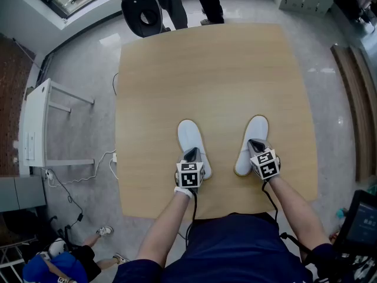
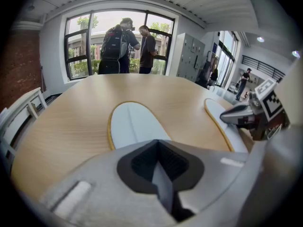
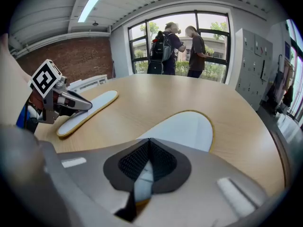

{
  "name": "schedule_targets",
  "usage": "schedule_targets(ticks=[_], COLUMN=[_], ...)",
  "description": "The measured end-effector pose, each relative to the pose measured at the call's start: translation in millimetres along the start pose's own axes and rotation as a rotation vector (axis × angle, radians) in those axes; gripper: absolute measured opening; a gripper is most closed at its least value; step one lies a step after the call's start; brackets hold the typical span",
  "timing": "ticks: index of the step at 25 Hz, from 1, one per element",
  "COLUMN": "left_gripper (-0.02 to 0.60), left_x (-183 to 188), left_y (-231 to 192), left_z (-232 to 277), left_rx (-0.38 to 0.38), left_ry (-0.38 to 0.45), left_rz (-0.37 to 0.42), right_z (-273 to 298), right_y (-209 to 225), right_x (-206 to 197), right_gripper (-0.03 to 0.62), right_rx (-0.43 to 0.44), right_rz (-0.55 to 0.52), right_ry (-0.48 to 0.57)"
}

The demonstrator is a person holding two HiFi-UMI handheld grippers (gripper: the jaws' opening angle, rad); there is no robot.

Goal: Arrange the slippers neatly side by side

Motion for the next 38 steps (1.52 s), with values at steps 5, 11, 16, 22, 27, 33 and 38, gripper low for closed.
schedule_targets(ticks=[5,11,16,22,27,33,38], left_gripper=[0.003,0.003,0.003,0.003,0.003,0.003,0.003], left_x=[-15,-34,-50,-62,-69,-78,-83], left_y=[17,27,34,39,43,42,47], left_z=[-3,-16,-16,-24,-37,-40,-42], left_rx=[-0.028,-0.068,-0.072,-0.102,-0.139,-0.138,-0.147], left_ry=[-0.005,-0.032,-0.041,-0.055,-0.067,-0.07,-0.072], left_rz=[0.005,0.029,0.053,0.051,0.038,0.054,0.064], right_z=[4,0,0,-1,-7,-11,-13], right_y=[-4,-31,-48,-69,-90,-108,-115], right_x=[0,4,1,4,6,7,5], right_gripper=[0.009,0.009,0.009,0.009,0.009,0.009,0.009], right_rx=[0.033,0.108,0.164,0.197,0.223,0.249,0.267], right_rz=[-0.036,-0.088,-0.151,-0.207,-0.25,-0.317,-0.329], right_ry=[0.002,0.009,0.016,0.024,0.023,0.03,0.034])
Point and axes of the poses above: the fingertips, and each gripper's own axes: z forward along the fingers, y to its right, x out of its top, the point moved 10 cm from there along -z, backward along the fingers, and after that the axes turned 9 degrees about -z, right-handed, at the moved point
